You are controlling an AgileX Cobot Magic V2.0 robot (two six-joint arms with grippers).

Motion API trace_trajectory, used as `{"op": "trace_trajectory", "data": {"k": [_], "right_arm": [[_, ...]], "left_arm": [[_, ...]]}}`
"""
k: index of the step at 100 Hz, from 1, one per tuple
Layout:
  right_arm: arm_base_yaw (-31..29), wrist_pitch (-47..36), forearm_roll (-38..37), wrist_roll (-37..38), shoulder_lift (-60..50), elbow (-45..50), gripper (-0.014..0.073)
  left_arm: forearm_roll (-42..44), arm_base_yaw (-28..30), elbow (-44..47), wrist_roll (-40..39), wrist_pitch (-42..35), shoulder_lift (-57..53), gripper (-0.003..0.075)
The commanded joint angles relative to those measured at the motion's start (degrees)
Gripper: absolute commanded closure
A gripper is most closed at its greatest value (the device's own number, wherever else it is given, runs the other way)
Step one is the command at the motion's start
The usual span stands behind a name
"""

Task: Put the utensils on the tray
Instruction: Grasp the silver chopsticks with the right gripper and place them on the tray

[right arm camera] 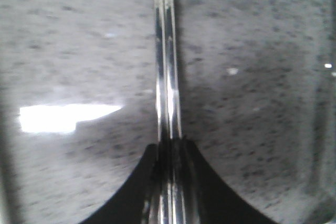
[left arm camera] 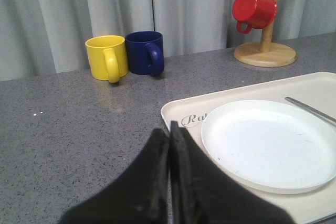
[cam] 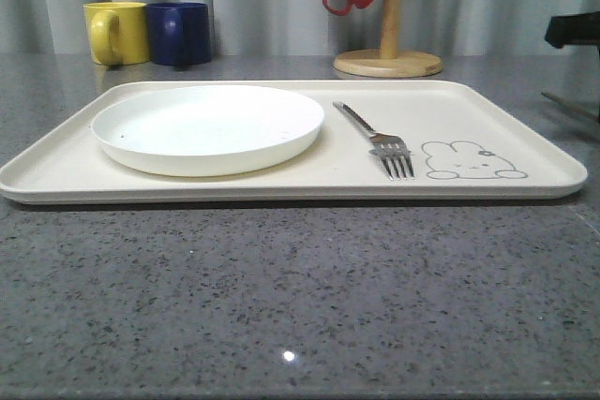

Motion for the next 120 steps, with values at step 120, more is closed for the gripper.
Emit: {"op": "trace_trajectory", "data": {"k": [120], "right_arm": [[24.0, -10.0, -4.2, 24.1, 1.3, -4.0, 0.0491]], "left_arm": [[-0.2, -0.4, -1.5, 0.0, -4.7, 0.4, 0.0739]]}}
